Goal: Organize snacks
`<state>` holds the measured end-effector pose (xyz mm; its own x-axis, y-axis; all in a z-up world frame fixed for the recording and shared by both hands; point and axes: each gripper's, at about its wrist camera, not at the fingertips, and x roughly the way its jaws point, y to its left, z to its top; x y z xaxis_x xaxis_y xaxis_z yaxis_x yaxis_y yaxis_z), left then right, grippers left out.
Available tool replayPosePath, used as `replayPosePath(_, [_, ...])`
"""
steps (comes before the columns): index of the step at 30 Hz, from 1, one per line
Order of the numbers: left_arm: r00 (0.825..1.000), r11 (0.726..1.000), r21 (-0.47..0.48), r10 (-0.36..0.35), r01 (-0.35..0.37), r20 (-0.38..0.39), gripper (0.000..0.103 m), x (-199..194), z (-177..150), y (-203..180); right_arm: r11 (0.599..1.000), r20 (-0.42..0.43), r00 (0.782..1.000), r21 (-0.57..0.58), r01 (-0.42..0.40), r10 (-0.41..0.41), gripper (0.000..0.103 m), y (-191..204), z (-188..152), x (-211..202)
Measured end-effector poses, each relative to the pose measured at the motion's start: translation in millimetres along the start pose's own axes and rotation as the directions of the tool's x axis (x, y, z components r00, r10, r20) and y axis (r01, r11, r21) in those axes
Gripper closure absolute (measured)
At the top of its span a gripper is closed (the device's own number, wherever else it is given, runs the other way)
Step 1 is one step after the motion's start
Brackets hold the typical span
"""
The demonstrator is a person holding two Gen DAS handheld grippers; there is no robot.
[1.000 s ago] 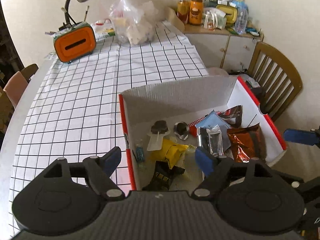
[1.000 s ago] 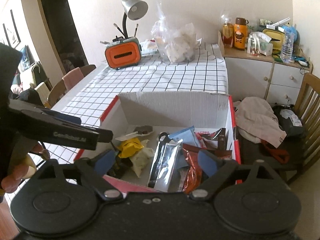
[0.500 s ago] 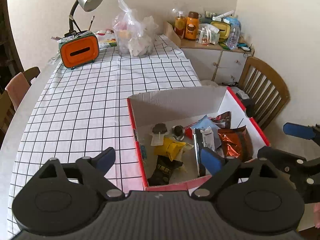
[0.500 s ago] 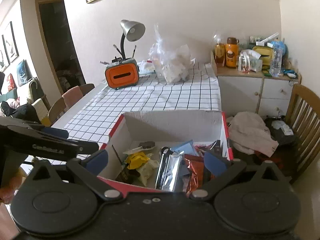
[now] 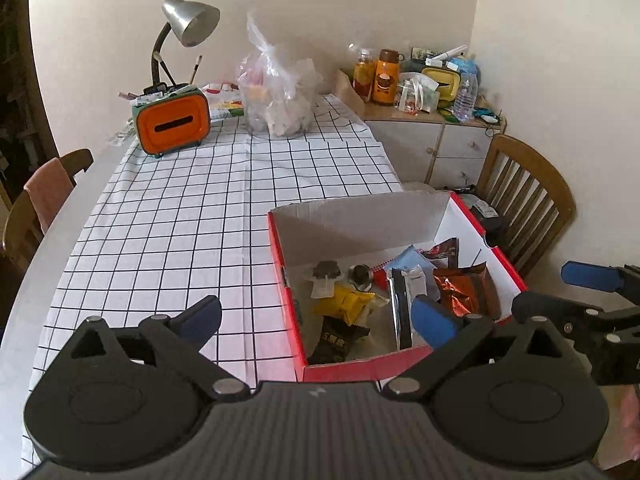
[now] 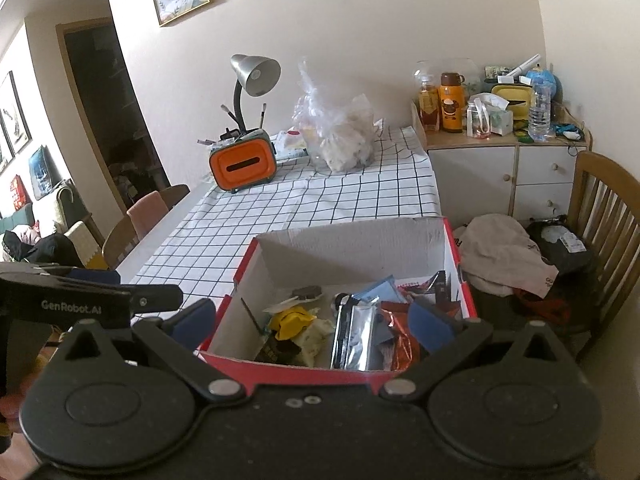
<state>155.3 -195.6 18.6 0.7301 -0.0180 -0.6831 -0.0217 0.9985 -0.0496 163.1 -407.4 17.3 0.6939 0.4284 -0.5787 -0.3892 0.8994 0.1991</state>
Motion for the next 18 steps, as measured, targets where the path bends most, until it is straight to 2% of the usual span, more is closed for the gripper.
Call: replayPosePath(18, [1.0,1.0,0.027,-0.01,0.011,-0.009,0.001,-7.2,-4.4,-8.4,1.0,0.009,1.0,-0.006,0.015,-0.015,0.0,5.4,-2.2,-5.8])
